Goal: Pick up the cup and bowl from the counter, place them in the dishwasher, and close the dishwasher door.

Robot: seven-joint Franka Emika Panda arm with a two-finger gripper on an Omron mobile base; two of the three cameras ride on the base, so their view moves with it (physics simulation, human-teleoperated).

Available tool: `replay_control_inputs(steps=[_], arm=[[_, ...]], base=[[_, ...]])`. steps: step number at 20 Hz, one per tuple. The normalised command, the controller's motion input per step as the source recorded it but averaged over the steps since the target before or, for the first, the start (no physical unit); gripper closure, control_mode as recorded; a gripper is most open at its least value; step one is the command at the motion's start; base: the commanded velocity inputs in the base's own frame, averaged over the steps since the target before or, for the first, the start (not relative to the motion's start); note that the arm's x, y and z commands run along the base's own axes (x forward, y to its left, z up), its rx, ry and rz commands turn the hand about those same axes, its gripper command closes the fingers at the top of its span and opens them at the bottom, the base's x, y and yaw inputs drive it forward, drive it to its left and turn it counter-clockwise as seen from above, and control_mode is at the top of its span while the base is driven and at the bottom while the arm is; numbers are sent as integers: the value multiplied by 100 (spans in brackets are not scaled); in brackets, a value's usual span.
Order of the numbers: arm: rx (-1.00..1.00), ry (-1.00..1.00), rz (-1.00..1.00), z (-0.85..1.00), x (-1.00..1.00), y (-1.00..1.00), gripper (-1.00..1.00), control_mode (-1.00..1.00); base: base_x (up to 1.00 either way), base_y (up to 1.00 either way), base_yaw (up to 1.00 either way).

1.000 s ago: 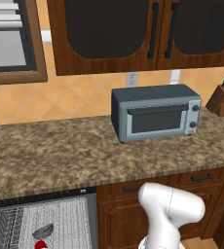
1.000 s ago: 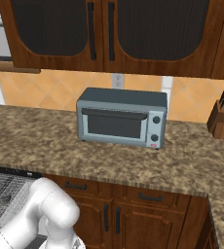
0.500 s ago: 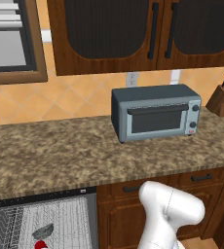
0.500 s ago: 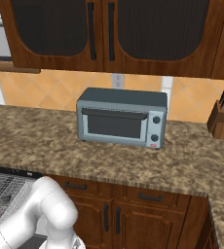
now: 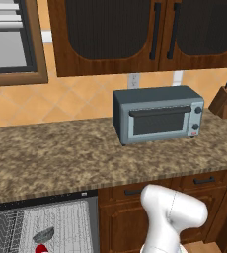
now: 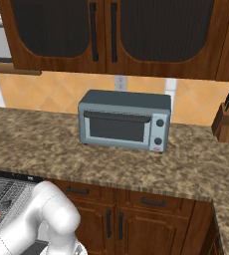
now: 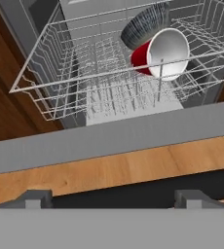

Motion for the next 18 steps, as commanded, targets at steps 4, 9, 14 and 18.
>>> replay_control_inputs(steps=[4,9,14,18], arm=[[-3,-6,1,-62,68,-58,-100,-100],[0,-1,1,-35,77,-96,-100,-100],[0,0,11,-27,88,-34,-100,-100],[-1,0,15,-37,92,-16,-100,-100]], base=[[0,0,0],[0,0,0],[0,0,0],[0,0,0]])
